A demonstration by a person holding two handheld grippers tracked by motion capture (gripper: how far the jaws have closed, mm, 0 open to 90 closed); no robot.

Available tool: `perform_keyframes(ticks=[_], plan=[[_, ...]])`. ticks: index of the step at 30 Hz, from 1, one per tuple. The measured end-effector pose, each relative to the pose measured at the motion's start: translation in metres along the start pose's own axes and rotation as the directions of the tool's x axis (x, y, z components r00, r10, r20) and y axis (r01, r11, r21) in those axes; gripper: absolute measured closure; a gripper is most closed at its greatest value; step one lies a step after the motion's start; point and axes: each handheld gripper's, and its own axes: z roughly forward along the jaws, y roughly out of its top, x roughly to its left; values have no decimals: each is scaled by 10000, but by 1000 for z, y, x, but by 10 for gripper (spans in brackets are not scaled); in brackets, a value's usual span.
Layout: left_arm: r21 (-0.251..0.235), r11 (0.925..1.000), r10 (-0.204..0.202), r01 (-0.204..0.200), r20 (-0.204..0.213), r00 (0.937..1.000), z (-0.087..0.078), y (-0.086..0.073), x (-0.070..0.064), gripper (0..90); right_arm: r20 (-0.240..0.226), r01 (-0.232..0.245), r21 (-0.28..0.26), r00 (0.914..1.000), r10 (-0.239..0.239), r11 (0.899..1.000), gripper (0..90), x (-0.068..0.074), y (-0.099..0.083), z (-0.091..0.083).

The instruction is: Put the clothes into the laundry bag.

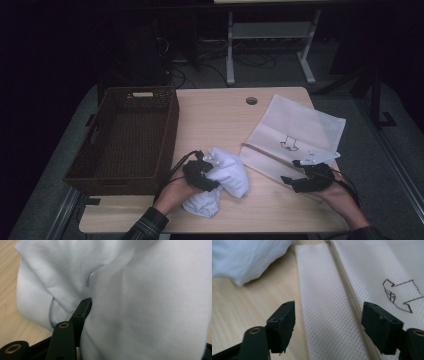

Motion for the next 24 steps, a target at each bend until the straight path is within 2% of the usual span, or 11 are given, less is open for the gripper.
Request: perform_keyframes(ticks=[1,8,9,12,13,14,16,20,24], plan=[[29,10000,65,-65,-44,10000,0,0,0,461,16,-13,12,10000,13,10000,303,-6,4,3],[-37,10000,7,-7,60,10000,1,-1,1,455,-74,-165,-80,9998,164,9998,328,-24,13,12],[-36,10000,1,-1,94,10000,1,-1,1,455,93,-132,-23,9999,132,9999,335,-31,17,15],[-8,10000,0,0,73,10000,2,-1,1,454,-5,-369,-189,9993,369,9991,352,-42,19,19],[1,10000,0,0,62,10000,2,-1,1,454,-9,-340,-57,9994,340,9994,352,-45,20,22],[1,10000,0,0,62,10000,2,-1,1,453,-9,-340,-57,9994,340,9994,352,-45,20,22],[-17,10000,-33,33,93,10000,2,-1,1,451,-89,-285,106,9996,286,9995,355,-55,20,27],[-51,10000,-71,71,147,9999,2,-1,1,439,-170,-207,315,9996,213,9993,359,-59,16,33],[-35,10000,-89,90,165,9998,3,-1,1,432,-186,-209,533,9996,219,9984,420,-64,5,36]])
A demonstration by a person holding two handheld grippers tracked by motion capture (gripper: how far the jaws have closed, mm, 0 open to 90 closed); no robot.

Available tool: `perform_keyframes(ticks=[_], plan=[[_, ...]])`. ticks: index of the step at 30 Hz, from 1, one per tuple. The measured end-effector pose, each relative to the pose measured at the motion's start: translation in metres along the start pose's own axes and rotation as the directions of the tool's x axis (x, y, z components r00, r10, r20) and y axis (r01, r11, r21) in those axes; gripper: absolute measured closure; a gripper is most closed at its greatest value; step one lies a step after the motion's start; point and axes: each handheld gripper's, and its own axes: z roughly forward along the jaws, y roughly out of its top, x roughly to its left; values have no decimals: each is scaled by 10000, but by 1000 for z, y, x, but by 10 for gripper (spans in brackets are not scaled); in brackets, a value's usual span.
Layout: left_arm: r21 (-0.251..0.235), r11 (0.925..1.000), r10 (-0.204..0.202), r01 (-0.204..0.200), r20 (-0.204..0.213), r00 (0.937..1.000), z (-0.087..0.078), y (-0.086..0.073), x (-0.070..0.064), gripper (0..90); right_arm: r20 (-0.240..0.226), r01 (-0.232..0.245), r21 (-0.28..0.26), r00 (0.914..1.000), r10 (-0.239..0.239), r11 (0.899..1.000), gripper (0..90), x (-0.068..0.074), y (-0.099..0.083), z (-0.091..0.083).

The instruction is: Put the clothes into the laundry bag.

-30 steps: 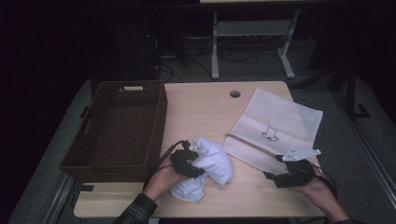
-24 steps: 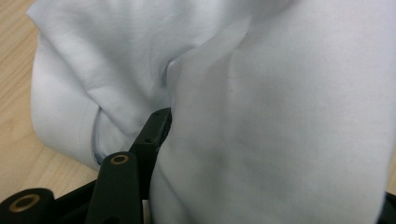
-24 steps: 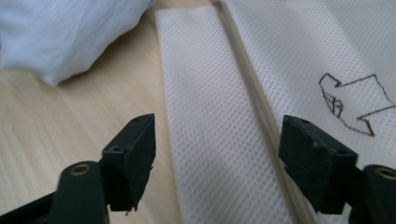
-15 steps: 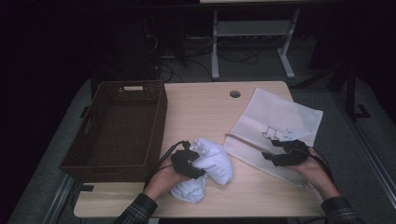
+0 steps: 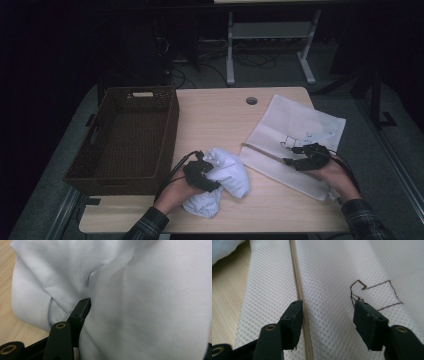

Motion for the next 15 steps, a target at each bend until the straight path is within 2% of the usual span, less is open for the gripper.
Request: perform_keyframes(ticks=[3,7,12,15], plan=[[-6,10000,-25,25,9,10000,0,0,0,432,-55,14,95,10000,-14,10000,442,-2,-3,1],[-13,10000,0,0,4,10000,0,0,0,430,-79,-100,145,9999,101,9998,592,-6,-7,-1],[-5,10000,6,-6,1,10000,0,0,0,428,-150,-250,227,9996,254,9994,740,-6,-8,0],[0,10000,-7,7,10,10000,0,0,0,427,-99,-144,158,9998,146,9998,824,-5,-7,-1]])
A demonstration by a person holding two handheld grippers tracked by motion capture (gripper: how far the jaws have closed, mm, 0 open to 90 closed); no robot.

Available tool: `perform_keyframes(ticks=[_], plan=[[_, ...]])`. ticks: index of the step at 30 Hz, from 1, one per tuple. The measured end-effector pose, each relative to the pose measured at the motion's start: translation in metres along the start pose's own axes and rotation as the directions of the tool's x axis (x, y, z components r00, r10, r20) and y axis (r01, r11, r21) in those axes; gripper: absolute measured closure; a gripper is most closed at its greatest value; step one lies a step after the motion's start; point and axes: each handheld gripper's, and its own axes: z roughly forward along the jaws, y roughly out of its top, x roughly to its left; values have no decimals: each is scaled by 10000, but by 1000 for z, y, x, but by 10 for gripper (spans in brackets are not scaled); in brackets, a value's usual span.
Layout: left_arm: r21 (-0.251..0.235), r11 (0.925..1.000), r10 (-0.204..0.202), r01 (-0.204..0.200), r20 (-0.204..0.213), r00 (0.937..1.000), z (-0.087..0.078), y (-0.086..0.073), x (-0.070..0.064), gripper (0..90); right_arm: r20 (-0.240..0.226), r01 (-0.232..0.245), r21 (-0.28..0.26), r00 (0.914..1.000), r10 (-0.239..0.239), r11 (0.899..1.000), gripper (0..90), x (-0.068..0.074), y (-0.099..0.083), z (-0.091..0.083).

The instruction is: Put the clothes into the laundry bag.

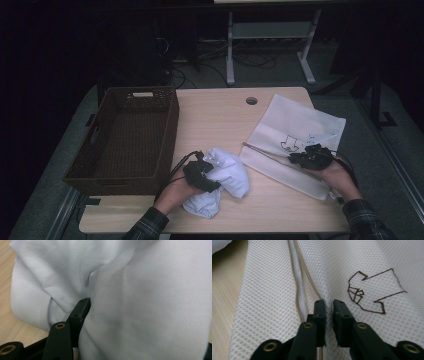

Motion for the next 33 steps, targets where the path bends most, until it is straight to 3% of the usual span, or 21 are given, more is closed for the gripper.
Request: perform_keyframes(ticks=[15,23,33], plan=[[2,10000,1,-1,-20,10000,0,0,0,426,-10,-419,-1058,9991,420,9935,852,9,24,-8],[14,10000,-12,12,-20,10000,0,0,0,425,30,-612,-1982,9980,630,9783,862,12,39,-16],[2,10000,-21,21,-23,10000,0,0,0,424,0,-638,-2713,9978,663,9604,870,19,55,-24]])
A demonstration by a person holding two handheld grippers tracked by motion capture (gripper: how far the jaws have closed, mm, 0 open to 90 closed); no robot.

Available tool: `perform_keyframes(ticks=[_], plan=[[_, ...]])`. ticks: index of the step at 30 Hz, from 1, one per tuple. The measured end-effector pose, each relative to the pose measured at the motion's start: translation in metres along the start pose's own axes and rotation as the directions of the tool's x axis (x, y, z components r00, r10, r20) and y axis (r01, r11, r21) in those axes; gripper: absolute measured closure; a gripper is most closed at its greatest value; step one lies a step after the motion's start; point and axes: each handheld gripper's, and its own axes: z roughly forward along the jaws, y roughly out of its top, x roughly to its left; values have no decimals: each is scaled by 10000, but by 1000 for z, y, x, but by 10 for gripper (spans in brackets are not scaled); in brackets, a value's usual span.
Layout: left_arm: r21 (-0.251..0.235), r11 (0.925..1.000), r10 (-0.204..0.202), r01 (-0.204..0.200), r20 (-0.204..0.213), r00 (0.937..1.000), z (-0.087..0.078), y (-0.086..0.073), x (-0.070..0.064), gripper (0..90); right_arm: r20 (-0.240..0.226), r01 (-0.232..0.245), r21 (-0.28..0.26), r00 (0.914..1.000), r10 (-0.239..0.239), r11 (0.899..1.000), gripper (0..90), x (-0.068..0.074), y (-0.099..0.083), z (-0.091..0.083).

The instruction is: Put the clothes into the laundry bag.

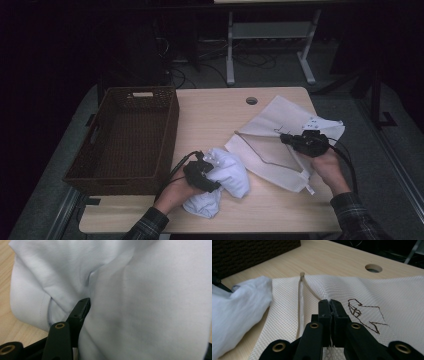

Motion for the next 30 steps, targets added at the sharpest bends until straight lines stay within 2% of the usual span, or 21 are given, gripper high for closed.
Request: perform_keyframes(ticks=[9,18,19,22,27,30], plan=[[10,10000,14,-14,2,10000,0,0,0,424,110,-233,-638,9996,241,9977,875,5,16,3],[-2,10000,4,-4,-4,10000,0,0,0,423,104,-144,-1039,9998,155,9945,876,10,30,2],[-7,10000,0,0,-1,10000,0,0,0,423,106,-201,-1286,9997,216,9915,876,10,35,-1],[-21,9999,98,-98,-86,9999,0,0,-1,429,95,-223,-1493,9997,240,9885,876,10,39,-3],[-151,9997,173,-172,65,9998,-5,0,0,541,136,-158,-1432,9997,179,9896,876,9,38,-2],[-183,9995,274,-271,142,9995,-8,0,1,568,125,-196,-1454,9997,217,9892,875,8,37,-3]])
